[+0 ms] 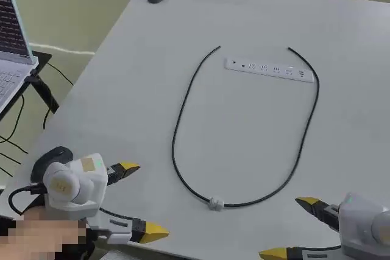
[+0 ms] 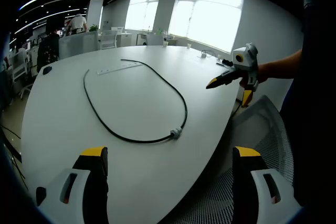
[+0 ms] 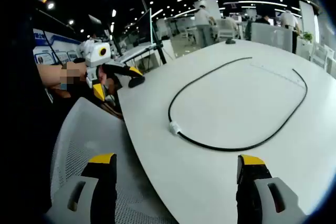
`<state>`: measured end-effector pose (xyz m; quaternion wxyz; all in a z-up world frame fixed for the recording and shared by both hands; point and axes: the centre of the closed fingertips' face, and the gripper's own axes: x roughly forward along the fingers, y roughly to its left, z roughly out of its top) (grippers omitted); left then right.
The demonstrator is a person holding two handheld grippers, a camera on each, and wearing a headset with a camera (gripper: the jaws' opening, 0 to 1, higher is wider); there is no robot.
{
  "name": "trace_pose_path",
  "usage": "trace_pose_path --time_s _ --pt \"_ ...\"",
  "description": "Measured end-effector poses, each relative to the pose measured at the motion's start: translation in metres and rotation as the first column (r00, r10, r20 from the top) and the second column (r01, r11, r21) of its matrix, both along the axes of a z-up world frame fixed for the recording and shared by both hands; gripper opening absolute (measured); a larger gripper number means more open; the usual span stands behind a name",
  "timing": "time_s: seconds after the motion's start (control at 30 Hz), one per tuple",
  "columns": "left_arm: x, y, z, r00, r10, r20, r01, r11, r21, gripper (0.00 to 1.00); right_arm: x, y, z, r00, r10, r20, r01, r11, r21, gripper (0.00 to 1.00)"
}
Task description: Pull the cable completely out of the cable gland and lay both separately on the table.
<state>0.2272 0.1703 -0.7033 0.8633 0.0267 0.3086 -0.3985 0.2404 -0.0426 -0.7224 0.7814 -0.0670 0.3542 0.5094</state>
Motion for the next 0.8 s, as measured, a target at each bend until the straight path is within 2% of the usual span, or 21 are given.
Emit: trace_pose_path --time_s 0.27,0.47,0.7,0.8 --pt "0.008 -0.006 0.0 1.0 -0.013 0.011 0.013 1.0 0.009 0.98 0.004 -0.002 -0.005 1.0 -0.015 0.005 0.015 1.0 0.003 0.96" --pt "0.01 -0.007 -0.002 1.0 -0.022 0.005 0.022 1.0 0.018 0.97 0.007 -0.001 -0.006 1.0 -0.008 0.004 0.008 1.0 0.001 0.95" --pt "0.009 -0.006 -0.005 1.0 -0.018 -0.004 0.018 1.0 0.025 0.97 0.019 0.006 -0.008 1.0 0.0 0.013 0.0 1.0 -0.012 0.92" --pt "0.008 -0.006 -0.006 1.0 -0.02 -0.009 0.02 0.999 0.031 0.97 0.027 0.01 -0.009 1.0 0.004 0.02 -0.003 0.999 -0.034 0.85"
